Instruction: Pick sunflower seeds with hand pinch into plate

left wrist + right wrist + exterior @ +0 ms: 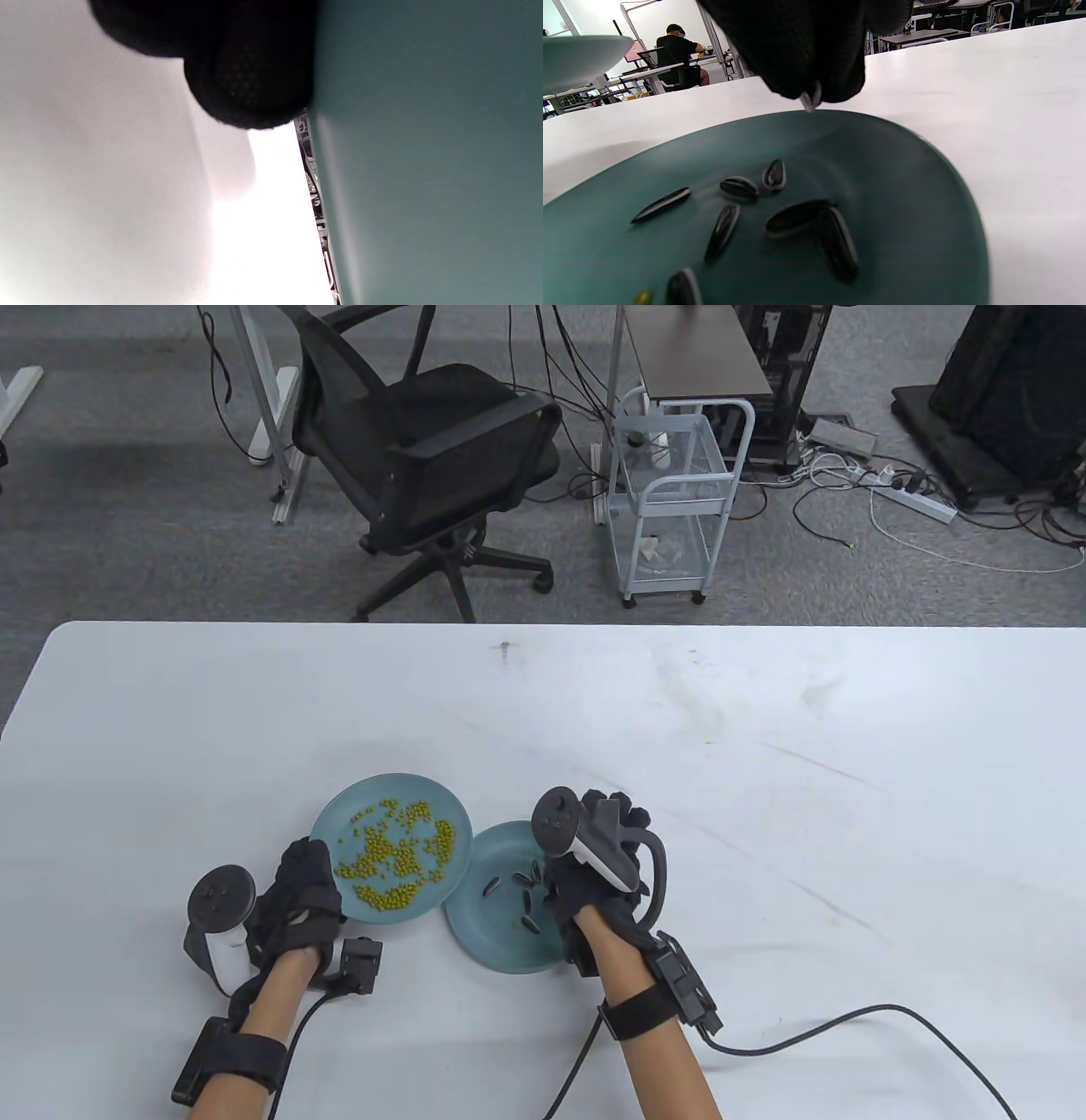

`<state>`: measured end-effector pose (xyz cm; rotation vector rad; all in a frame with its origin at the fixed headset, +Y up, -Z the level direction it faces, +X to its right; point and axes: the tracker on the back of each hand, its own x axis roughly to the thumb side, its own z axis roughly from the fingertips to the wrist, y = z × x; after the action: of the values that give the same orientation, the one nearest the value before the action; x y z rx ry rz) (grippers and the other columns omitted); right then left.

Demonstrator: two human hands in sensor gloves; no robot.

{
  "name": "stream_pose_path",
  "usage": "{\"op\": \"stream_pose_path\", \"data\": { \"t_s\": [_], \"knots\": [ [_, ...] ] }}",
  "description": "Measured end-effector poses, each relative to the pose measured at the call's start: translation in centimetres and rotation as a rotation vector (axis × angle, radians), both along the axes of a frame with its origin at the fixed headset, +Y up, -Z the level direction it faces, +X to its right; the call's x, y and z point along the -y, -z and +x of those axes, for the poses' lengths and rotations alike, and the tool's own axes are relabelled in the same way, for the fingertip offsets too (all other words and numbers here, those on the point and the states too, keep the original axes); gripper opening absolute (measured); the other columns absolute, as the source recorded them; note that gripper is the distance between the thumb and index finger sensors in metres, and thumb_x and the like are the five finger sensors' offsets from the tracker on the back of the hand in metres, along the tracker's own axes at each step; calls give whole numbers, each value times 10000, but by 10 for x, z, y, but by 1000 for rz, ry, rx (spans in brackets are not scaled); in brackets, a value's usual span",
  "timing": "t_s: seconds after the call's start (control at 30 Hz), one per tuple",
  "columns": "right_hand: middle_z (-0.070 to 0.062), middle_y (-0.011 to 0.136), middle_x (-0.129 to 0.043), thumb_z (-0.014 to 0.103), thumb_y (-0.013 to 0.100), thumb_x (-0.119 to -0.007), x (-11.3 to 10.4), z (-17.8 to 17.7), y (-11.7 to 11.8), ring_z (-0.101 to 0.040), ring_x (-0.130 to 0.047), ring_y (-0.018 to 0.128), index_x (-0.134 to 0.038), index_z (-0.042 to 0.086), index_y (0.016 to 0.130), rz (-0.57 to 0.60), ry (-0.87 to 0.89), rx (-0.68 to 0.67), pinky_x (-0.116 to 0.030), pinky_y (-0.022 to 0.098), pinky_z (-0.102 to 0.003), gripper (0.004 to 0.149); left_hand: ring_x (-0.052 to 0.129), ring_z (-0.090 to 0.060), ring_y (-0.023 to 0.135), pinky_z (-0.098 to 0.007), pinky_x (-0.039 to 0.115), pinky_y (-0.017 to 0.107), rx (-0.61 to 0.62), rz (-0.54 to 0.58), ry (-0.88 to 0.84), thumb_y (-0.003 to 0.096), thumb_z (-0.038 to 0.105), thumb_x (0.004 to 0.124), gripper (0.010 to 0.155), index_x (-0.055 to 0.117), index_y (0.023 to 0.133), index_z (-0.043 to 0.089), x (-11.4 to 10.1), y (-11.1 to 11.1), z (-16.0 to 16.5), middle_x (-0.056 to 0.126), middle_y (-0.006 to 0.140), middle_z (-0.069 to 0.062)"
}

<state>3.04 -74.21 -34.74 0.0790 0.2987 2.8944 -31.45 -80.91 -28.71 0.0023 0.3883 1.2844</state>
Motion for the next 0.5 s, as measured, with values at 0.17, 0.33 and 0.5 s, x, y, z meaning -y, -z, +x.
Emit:
{"op": "stream_pose_path", "data": {
  "t_s": [0.17, 0.33, 0.5],
  "knots": [
    [-352, 1128, -441, 204, 540, -904, -1, 1, -1, -674, -329, 992, -894, -52, 791, -7, -16, 3, -260, 654, -798, 359, 928, -163, 426, -343, 786, 337, -37, -24, -46, 632, 431, 555, 436, 515, 963, 151, 2, -1, -7, 706, 876, -13],
    [-354, 1129, -438, 208, 540, -904, -9, 10, -4, -673, -321, 993, -893, -55, 793, 0, 31, 25, -255, 656, -798, 365, 953, -173, 467, -358, 807, 379, -103, -52, -169, 634, 441, 571, 438, 528, 985, 181, 13, -2, -22, 717, 920, -14],
    [-355, 1130, -433, 212, 542, -902, -20, 31, -11, -676, -321, 992, -892, -56, 794, 17, 47, 35, -255, 655, -798, 369, 977, -210, 566, -390, 824, 435, -188, -78, -281, 643, 422, 587, 450, 504, 1009, 173, 20, -4, -40, 702, 969, -57]
  ]
}}
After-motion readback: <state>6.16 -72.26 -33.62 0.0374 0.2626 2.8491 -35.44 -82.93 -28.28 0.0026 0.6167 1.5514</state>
